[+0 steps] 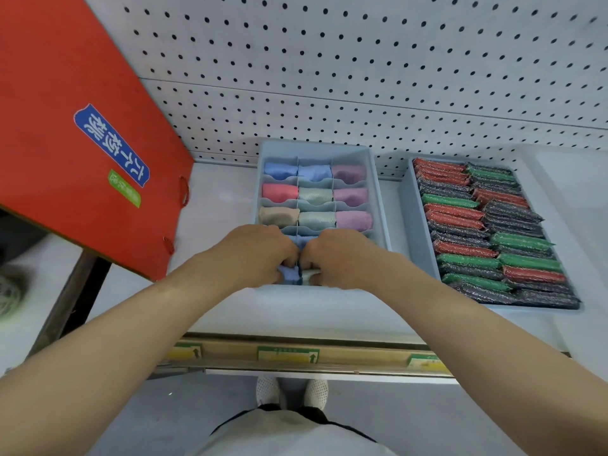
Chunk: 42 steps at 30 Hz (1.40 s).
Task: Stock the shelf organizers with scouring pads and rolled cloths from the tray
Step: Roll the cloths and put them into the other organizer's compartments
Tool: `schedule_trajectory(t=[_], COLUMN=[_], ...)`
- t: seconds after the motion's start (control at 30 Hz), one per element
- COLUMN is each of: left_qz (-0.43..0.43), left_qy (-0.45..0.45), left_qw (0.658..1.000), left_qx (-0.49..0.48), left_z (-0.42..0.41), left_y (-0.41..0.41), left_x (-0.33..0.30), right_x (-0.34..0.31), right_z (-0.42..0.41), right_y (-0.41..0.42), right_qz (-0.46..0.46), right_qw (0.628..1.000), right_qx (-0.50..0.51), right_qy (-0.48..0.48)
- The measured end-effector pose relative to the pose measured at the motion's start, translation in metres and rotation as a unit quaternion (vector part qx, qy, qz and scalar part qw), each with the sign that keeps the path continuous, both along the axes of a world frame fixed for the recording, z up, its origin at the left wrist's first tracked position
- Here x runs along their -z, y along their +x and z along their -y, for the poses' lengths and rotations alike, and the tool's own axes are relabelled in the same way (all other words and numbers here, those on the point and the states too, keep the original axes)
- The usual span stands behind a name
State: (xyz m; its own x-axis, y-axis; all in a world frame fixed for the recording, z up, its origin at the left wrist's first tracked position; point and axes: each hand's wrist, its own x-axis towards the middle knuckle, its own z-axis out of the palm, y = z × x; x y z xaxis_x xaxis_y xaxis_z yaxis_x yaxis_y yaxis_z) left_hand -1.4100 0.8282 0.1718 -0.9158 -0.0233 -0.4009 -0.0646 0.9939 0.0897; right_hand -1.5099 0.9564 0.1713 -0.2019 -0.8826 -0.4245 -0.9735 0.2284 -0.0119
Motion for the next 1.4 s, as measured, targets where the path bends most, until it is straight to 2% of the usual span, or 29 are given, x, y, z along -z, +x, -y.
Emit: schedule_trajectory(t=[0.17, 0.23, 0.3, 0.37, 0.43, 0.53, 0.6, 0.7, 0.87, 1.07, 1.23, 1.4], left_qz=[-0.003, -0.016, -0.028, -0.044, -0.049, -0.04, -0.054, -0.09, -0.109, -0.131, -0.134, -0.158], left_qy=[0.0, 0.008, 0.03, 0.057, 0.067, 0.06, 0.083, 0.153, 0.204, 0.228, 0.238, 0.256], left_qw=[1.0, 1.0, 0.999, 0.997, 0.997, 0.997, 0.994, 0.981, 0.97, 0.96, 0.956, 0.947], left_qx=[0.01, 0.006, -0.006, -0.01, -0.01, -0.014, -0.034, -0.076, -0.072, -0.097, -0.104, -0.11], left_z=[0.003, 0.004, 0.007, 0.009, 0.01, 0.009, 0.009, 0.009, 0.0, 0.0, 0.001, -0.003], left_y=[0.0, 0.001, 0.001, 0.002, 0.002, -0.001, -0.005, -0.011, -0.021, -0.02, -0.02, -0.02], left_x=[0.007, 0.008, 0.008, 0.008, 0.009, 0.01, 0.008, 0.009, 0.02, 0.033, 0.036, 0.035], right_x=[0.006, 0.005, -0.005, -0.016, -0.026, -0.032, -0.028, -0.017, -0.005, -0.012, -0.004, -0.01], right_z=[-0.002, -0.002, -0.008, -0.017, -0.028, -0.038, -0.04, -0.038, -0.036, -0.039, -0.038, -0.039], right_y=[0.001, -0.004, -0.012, -0.025, -0.037, -0.042, -0.038, -0.031, -0.025, -0.032, -0.028, -0.029], right_qz=[-0.001, 0.061, 0.169, 0.198, 0.16, 0.103, 0.096, 0.036, -0.026, -0.017, -0.021, 0.042], right_qw=[0.999, 0.998, 0.984, 0.967, 0.965, 0.974, 0.98, 0.994, 0.997, 0.998, 0.997, 0.996], right_qx=[-0.032, -0.013, 0.046, 0.129, 0.17, 0.173, 0.158, 0.098, 0.068, 0.067, 0.071, 0.084], right_qy=[-0.017, -0.02, -0.041, -0.09, -0.12, -0.1, -0.074, -0.009, 0.025, -0.007, 0.016, -0.006])
